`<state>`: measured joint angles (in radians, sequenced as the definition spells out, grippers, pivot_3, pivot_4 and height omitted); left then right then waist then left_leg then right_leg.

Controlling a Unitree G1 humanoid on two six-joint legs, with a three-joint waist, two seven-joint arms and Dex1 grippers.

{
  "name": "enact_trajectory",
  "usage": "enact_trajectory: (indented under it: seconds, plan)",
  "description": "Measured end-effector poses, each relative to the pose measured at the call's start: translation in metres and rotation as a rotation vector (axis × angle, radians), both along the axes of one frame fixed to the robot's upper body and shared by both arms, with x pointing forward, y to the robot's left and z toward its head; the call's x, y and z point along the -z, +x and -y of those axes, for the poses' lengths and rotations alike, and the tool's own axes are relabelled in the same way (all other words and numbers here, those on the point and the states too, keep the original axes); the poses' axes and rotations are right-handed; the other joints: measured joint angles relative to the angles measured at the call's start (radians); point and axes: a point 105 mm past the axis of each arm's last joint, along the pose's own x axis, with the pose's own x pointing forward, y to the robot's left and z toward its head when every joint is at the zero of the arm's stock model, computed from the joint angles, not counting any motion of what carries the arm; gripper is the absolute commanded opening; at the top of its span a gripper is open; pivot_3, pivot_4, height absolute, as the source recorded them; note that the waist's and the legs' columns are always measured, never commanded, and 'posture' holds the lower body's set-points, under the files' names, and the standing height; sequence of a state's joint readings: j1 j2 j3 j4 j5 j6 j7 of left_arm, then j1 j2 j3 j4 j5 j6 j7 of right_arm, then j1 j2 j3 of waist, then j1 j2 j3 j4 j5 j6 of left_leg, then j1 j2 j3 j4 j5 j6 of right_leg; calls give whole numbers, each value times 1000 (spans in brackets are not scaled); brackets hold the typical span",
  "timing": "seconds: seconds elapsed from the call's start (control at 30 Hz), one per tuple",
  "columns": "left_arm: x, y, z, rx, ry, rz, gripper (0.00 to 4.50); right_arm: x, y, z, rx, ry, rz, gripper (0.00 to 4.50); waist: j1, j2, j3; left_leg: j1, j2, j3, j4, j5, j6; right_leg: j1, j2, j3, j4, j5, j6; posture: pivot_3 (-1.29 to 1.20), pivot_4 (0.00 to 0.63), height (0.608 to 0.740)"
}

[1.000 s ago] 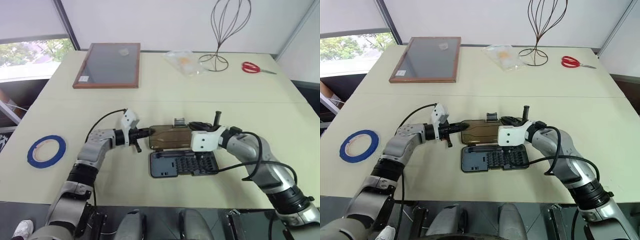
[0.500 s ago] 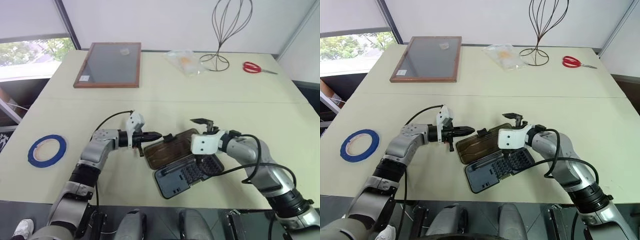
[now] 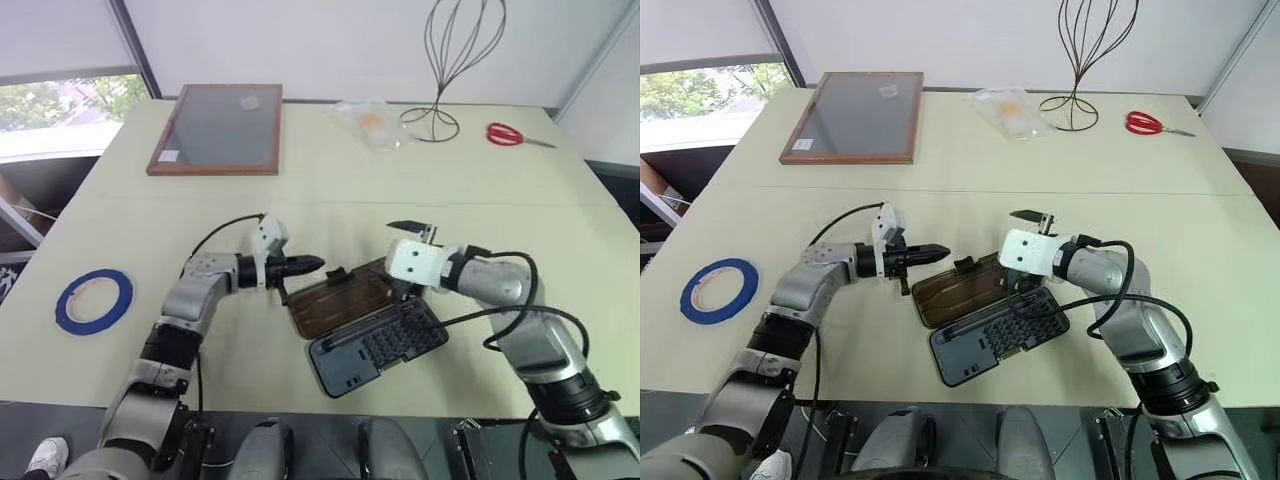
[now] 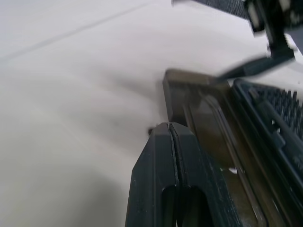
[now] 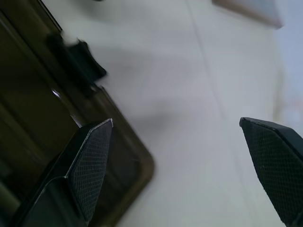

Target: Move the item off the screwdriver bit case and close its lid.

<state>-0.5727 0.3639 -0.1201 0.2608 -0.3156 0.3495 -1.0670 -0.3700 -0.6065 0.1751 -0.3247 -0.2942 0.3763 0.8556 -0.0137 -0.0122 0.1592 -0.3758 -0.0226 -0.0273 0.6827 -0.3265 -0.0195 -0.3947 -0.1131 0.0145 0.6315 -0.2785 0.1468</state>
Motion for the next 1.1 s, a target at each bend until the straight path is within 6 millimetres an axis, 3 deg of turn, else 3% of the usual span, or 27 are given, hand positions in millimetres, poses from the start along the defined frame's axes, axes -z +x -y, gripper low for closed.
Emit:
enact_trajectory:
  seconds: [0.17, 0.53, 0.83, 1.1]
  plan:
    - [-10, -4, -5, -2, -12, 18, 0, 7, 3, 4, -23, 30, -134, 4458, 0, 0, 0, 0, 0, 0, 0, 0, 0, 0, 0, 0, 0, 0, 0, 0, 150, 740]
    - [-9, -33, -10, 34, 10, 6, 0, 29, 29, 17, 57, 123, -336, 4458, -3, 1, 1, 0, 0, 0, 0, 1, -2, -1, -1, 0, 0, 0, 0, 0, 150, 740]
    - [-7, -37, -10, 7, 0, -1, 0, 34, 38, 21, 258, 294, -544, 4458, -2, 2, 1, 0, 1, 0, 0, 1, -2, -1, -1, 0, 0, 0, 0, 0, 150, 740]
    - [-7, -37, -11, -15, 0, 5, 0, 32, 36, 34, 415, 372, -618, 4458, 3, 2, 2, -2, -1, 0, 0, 1, -1, -1, -3, 0, 0, 0, 0, 0, 150, 740]
